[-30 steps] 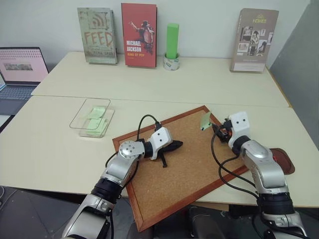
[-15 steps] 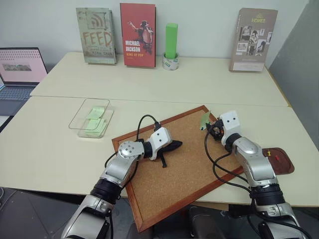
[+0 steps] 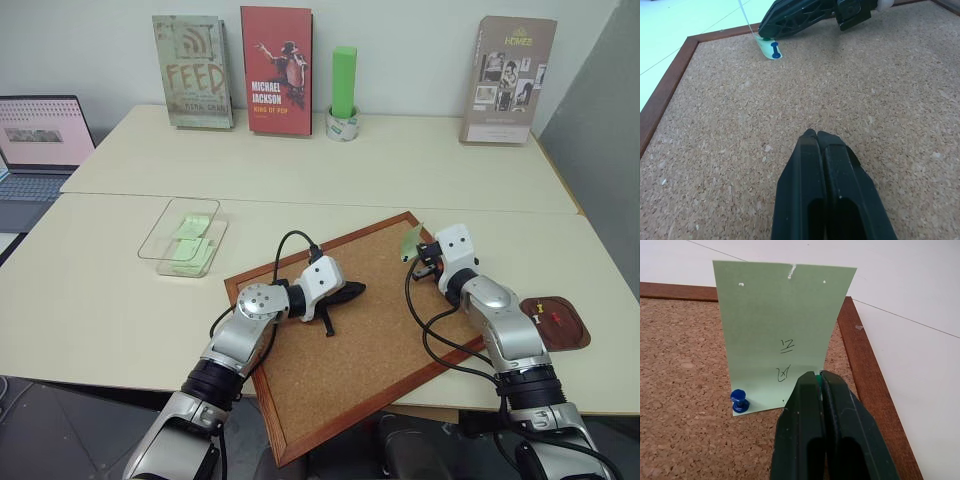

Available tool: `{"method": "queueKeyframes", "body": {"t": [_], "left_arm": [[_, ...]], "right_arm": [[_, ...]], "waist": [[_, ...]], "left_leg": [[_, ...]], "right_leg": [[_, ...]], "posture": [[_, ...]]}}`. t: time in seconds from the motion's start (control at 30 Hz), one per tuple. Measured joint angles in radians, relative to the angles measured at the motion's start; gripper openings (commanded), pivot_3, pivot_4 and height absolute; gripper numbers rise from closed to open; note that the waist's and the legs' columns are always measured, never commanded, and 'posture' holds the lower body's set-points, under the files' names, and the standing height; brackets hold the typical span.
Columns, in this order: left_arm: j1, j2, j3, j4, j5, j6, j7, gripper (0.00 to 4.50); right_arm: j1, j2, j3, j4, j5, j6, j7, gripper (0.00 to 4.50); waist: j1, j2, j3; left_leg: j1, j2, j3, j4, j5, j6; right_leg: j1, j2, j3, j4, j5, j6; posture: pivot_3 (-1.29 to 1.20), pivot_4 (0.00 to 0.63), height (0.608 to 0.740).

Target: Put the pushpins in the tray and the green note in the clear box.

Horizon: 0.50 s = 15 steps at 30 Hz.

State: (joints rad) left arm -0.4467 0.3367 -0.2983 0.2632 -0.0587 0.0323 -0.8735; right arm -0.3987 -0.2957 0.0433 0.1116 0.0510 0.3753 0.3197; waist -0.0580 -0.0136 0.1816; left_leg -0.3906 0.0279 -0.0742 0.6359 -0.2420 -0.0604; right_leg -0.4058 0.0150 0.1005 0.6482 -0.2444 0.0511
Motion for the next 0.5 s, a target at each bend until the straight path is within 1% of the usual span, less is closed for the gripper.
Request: {"method": "queueKeyframes", "body": {"t": [0.23,0.37,0.5], "left_arm": [[0.000,0.000,0.000,-0.001,0.000,0.000,0.000,0.00],[0.002,0.002,0.000,-0.001,0.000,0.000,0.000,0.00],[0.002,0.002,0.000,-0.002,0.002,0.000,0.003,0.00]], "right_arm": [[0.006,0.000,0.001,-0.039,-0.011,0.023,-0.008,0.06],[0.014,0.006,-0.001,-0.186,-0.010,0.050,-0.023,0.06],[0.019,0.010,-0.003,-0.267,-0.009,0.095,-0.040,0.06]], "waist": [[0.000,0.000,0.000],[0.000,0.001,0.000],[0.000,0.001,0.000]], "left_leg": [[0.000,0.000,0.000,0.000,0.000,0.000],[0.000,0.000,0.000,0.000,0.000,0.000],[0.000,0.000,0.000,0.000,0.000,0.000]], "right_leg": [[0.000,0.000,0.000,0.000,0.000,0.000],[-0.001,0.000,0.000,0.000,0.000,0.000],[-0.001,0.000,0.000,0.000,0.000,0.000]], "posture": [[0.00,0.150,0.740],[0.00,0.150,0.740],[0.00,0.150,0.740]]}}
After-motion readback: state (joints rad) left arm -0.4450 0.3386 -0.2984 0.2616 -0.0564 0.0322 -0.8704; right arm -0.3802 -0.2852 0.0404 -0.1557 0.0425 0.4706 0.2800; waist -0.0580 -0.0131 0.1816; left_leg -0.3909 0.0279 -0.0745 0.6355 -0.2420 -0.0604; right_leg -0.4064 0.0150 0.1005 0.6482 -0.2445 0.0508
